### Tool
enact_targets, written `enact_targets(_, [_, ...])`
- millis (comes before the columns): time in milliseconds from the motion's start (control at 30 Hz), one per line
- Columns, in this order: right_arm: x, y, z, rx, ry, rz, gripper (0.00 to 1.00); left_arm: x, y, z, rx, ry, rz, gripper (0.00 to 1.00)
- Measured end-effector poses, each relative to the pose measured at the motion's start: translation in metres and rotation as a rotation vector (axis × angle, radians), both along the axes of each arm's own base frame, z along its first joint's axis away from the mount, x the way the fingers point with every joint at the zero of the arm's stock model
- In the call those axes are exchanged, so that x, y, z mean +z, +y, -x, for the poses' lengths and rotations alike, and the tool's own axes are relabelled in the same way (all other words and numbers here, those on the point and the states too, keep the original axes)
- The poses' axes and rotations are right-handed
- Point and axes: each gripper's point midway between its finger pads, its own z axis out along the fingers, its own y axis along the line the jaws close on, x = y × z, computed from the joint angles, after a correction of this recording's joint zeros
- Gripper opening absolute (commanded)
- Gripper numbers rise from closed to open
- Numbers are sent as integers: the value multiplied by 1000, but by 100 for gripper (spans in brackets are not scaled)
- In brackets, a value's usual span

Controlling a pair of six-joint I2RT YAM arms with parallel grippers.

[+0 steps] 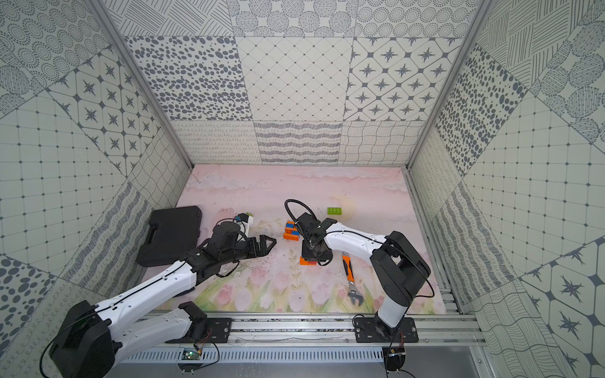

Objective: Assemble the number 5 with lego
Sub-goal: Assemble the lego brick with the lego brick.

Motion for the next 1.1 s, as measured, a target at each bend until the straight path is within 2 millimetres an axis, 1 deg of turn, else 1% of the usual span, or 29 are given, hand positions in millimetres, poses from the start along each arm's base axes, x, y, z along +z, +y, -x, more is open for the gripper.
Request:
enact_targets(333, [-4, 3, 0, 2, 23, 31, 28, -2, 1, -1, 3, 1, -9, 99])
enact_targets(467, [-6, 4, 0, 1, 31, 42, 25, -2, 2, -2, 11, -3, -12, 99])
enact_targets(633, [-16, 1, 3, 3, 67, 80, 25, 1, 3, -3, 17, -13, -11, 99])
enact_targets(767, [-18, 1, 4, 6, 87, 96, 24, 2, 3, -3, 19, -17, -11, 99])
enact_targets(1000, [-15, 0, 1, 4, 65, 105, 24, 6, 5, -5, 32, -29, -12, 99])
enact_targets(1100, [-6, 0, -5, 3, 25, 91, 24, 10, 5, -7, 35, -35, -10, 99])
